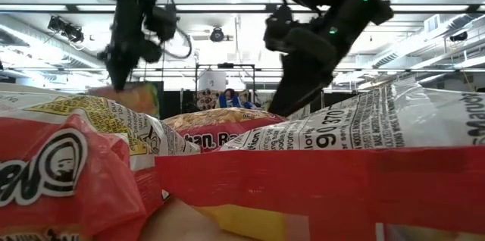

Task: Sort Maruchan noodles
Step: Put the green noodle pack into the middle white bin

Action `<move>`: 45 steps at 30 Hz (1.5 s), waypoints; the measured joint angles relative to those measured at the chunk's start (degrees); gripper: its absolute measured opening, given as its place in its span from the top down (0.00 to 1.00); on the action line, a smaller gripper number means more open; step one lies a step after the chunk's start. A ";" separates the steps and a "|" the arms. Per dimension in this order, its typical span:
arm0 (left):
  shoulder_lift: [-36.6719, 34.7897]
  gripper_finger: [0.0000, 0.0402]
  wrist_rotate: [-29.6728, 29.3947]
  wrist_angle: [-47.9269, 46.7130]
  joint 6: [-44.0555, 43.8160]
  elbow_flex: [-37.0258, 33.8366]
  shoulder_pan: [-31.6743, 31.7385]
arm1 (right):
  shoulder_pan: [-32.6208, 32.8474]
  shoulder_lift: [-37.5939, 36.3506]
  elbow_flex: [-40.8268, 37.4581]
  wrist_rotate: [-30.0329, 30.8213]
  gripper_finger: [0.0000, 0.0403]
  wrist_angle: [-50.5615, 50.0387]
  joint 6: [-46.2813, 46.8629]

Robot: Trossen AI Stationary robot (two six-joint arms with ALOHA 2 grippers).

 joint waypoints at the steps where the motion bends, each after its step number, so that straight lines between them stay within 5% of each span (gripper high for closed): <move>1: -0.01 0.97 2.02 -3.84 1.36 1.96 -1.15 | 0.00 -0.89 -1.11 -1.21 0.32 -0.14 -0.10; 6: -0.12 0.97 6.16 -17.15 3.54 7.93 -8.07 | -0.04 -3.37 -6.12 -1.85 0.32 0.32 1.61; 12: -3.17 0.97 11.05 -17.26 0.13 8.29 -16.66 | 0.87 -4.45 -13.80 7.69 0.32 11.23 6.42; 17: -7.41 0.97 14.13 -13.52 -7.55 8.22 -27.47 | 5.53 -4.34 -18.19 8.37 0.32 29.17 4.36; 23: -14.08 0.97 12.16 12.71 -14.51 7.50 -43.91 | 13.02 -4.35 -17.12 11.04 0.31 47.08 -11.32; 29: -15.69 0.97 6.14 40.57 -11.87 1.01 -55.32 | 15.88 -4.35 -16.31 11.04 0.29 56.09 -16.86; 39: -12.19 0.97 5.20 83.57 -1.71 -13.43 -59.74 | 17.57 -4.40 -16.29 13.41 0.28 69.73 -24.76; 45: -10.51 0.97 6.80 98.44 -0.16 -19.90 -59.55 | 17.64 -4.95 -16.31 10.68 0.29 77.97 -25.72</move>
